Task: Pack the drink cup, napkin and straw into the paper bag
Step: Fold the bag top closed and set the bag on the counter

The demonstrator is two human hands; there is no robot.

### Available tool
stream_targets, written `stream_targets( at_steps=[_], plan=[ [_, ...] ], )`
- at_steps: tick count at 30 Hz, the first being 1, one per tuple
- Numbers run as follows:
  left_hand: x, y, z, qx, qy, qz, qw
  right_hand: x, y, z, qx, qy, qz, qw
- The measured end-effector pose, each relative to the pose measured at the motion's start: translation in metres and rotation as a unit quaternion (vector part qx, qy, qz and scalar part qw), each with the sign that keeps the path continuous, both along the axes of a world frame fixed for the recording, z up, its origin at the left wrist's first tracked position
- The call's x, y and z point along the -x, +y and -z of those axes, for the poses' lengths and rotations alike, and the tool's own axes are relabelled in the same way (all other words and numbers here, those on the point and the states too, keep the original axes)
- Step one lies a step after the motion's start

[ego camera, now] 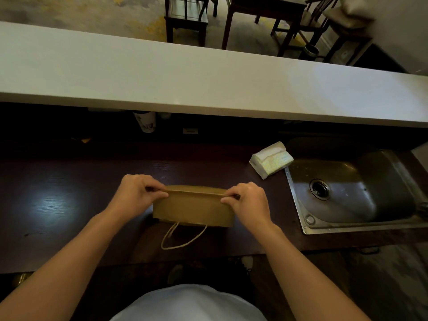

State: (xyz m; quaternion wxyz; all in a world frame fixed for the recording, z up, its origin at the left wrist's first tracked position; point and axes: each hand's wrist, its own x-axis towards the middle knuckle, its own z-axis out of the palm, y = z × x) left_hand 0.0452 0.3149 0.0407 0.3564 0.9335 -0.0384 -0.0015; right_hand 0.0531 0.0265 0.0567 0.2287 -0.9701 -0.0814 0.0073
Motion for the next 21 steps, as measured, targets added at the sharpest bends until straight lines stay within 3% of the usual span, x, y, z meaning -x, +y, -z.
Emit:
stream_targets(
  at_steps=[3,7,10,14,17,21],
  plan=[
    [0.001,0.007,0.008,0.069,0.038,-0.045,0.996,-0.001,-0.013,0.008,-0.041,0.035,0.048,0.997],
    [-0.001,0.014,0.023,0.191,0.101,-0.068,0.974,-0.005,-0.025,0.022,-0.168,0.103,0.109,0.974],
    [-0.004,0.019,0.032,0.244,0.144,-0.031,0.959,-0.006,-0.029,0.033,-0.288,0.173,0.133,0.933],
    [-0.005,0.013,0.045,0.26,0.205,0.029,0.943,0.003,-0.025,0.049,-0.423,0.268,0.16,0.851],
    [-0.005,0.004,0.055,0.296,0.248,0.016,0.922,0.005,-0.02,0.059,-0.461,0.281,0.167,0.825],
    [-0.009,0.002,0.06,0.349,0.275,0.002,0.896,0.001,-0.018,0.058,-0.469,0.285,0.146,0.823]
  ],
)
